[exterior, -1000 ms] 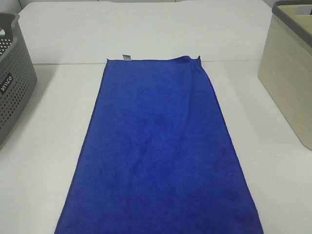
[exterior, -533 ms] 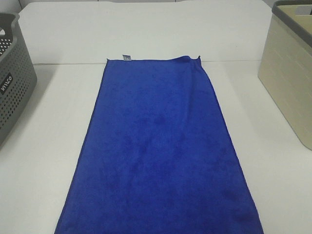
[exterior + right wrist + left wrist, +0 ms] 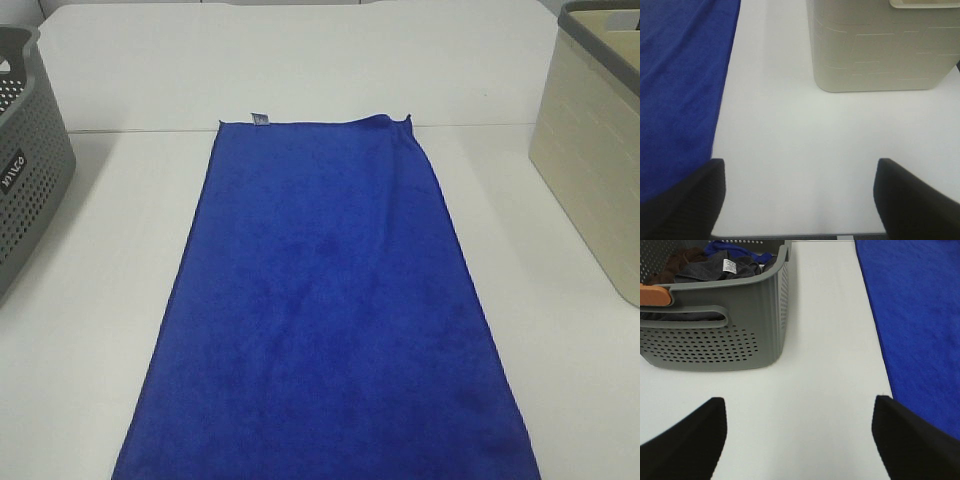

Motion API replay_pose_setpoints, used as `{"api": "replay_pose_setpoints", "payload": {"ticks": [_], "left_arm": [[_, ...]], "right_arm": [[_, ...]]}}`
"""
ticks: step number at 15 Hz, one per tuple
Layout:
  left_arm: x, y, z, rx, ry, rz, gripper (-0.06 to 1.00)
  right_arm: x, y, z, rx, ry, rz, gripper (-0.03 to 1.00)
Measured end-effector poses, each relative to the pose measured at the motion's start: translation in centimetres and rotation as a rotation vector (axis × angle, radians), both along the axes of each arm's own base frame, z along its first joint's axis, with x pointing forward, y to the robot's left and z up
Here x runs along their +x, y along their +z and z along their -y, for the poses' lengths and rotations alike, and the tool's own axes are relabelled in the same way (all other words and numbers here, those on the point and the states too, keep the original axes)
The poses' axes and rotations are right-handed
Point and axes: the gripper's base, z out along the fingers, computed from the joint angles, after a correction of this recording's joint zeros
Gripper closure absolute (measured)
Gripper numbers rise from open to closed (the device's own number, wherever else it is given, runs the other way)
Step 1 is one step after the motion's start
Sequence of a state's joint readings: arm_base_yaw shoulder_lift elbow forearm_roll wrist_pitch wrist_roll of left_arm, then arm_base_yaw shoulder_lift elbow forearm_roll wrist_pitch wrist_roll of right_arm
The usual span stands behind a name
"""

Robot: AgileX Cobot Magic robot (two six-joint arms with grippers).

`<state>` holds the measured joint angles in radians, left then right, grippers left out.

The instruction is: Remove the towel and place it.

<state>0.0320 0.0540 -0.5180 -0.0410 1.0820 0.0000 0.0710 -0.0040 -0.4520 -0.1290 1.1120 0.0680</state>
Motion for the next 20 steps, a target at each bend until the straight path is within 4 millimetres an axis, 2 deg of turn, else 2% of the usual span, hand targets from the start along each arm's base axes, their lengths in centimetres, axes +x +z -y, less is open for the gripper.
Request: {"api": "replay_pose_setpoints", "payload": {"ticks": [20], "left_arm": [[0.00,0.00,0.00,0.000,0.000,0.000,0.21]], "right_arm": [[0.00,0.00,0.00,0.000,0.000,0.000,0.17]]}}
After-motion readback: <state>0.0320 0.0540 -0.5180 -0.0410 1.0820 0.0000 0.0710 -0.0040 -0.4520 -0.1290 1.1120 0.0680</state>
